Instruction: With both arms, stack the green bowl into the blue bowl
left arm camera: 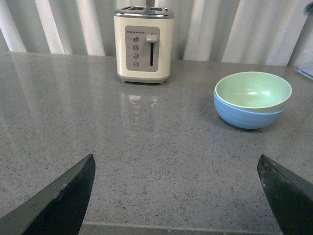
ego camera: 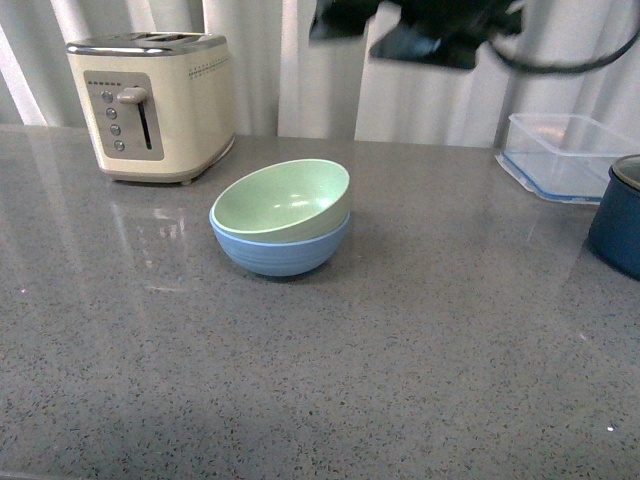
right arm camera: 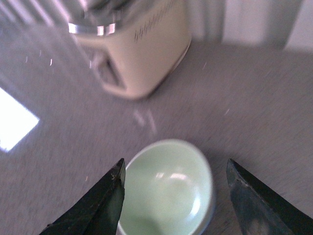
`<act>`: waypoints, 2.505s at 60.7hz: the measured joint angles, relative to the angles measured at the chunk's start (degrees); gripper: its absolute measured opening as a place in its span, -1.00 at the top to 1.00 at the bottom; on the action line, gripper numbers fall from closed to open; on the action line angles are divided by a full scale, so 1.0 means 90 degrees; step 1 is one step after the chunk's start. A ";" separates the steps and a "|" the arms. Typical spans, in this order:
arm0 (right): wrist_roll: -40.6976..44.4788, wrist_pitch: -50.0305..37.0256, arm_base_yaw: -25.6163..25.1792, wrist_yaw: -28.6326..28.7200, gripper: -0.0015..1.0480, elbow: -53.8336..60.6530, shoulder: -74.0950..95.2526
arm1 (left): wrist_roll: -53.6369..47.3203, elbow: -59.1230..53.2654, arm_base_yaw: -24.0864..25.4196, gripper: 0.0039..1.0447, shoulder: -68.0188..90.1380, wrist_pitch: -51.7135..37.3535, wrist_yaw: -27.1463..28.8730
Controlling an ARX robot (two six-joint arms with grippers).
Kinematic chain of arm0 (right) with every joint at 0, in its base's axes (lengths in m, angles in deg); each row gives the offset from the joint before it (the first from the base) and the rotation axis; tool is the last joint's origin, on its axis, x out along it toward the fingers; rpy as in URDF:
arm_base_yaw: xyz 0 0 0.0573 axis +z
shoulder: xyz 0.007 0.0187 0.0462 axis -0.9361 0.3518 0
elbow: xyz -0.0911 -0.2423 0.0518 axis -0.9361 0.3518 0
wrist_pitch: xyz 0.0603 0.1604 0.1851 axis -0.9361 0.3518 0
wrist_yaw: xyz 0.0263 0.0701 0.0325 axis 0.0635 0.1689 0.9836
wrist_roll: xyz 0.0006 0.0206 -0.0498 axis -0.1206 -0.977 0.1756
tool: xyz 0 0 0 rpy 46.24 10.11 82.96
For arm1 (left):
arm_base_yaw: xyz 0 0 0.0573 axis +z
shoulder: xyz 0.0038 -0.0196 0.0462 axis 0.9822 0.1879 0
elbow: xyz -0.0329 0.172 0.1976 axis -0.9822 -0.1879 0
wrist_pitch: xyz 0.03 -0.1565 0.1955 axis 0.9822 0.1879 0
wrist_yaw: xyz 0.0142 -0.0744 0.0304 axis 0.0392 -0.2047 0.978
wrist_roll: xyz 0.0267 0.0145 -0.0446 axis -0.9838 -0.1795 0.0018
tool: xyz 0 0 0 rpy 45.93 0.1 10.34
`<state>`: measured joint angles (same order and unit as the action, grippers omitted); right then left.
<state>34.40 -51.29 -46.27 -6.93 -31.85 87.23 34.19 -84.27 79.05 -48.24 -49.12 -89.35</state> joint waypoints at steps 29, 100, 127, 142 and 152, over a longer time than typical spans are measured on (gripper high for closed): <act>0.1020 -0.4148 -0.1132 -0.2130 0.98 0.5355 -0.2822 | -0.0002 0.0000 0.0000 -0.87 0.0000 0.0000 -0.0007; 0.1027 -0.2574 -0.2555 -0.0726 0.98 0.8480 -0.7504 | -0.0002 0.0000 0.0000 -0.87 0.0000 0.0000 -0.0002; 0.1027 -0.1256 -0.2555 -0.0724 0.98 0.8483 -0.8879 | -0.0002 0.0000 0.0000 -0.87 0.0000 0.0000 -0.0002; 0.1027 -0.0736 -0.2555 -0.0724 0.98 0.8483 -0.9411 | -0.0002 -0.0002 0.0000 -0.87 0.0000 0.0000 -0.0002; 0.1027 -0.0403 -0.2555 -0.0721 0.98 0.8483 -0.9743 | -0.0002 0.0000 0.0000 -0.87 0.0000 0.0000 -0.0002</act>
<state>43.65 -54.92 -69.26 -13.42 44.49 -0.46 34.17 -84.27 79.05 -48.24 -49.12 -89.38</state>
